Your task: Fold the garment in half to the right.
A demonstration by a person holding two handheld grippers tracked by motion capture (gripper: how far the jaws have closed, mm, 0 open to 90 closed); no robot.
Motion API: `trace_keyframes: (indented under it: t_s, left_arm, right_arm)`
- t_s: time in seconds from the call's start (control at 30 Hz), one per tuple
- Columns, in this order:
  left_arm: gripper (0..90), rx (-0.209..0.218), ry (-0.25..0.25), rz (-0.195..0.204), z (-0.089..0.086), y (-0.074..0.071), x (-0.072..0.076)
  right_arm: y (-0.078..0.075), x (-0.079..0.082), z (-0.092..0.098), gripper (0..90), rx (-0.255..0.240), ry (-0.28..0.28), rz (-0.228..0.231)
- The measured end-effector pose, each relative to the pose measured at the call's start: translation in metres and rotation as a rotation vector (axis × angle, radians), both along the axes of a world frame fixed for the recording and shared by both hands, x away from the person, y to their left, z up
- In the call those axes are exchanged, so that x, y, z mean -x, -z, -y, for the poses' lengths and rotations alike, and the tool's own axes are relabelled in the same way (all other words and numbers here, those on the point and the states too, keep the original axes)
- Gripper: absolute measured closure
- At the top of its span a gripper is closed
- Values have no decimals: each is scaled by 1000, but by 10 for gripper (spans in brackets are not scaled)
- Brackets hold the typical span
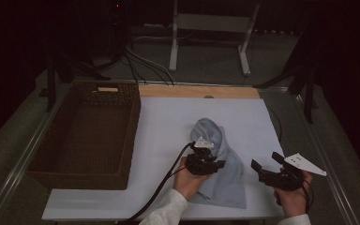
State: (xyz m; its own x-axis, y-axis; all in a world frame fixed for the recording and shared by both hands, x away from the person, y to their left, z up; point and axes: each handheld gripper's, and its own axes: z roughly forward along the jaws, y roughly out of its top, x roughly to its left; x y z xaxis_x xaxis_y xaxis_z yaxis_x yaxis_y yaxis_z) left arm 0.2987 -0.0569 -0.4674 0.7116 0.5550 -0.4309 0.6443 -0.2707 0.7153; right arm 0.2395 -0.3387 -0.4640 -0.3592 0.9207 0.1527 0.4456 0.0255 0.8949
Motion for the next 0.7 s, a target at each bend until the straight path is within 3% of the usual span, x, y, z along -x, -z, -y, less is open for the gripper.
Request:
trace_keyframes:
  t_s: [0.7]
  left_arm:
    - [646, 3, 47, -22, 9, 8, -1]
  right_arm:
    - [-1, 1, 0, 60, 0, -2, 4]
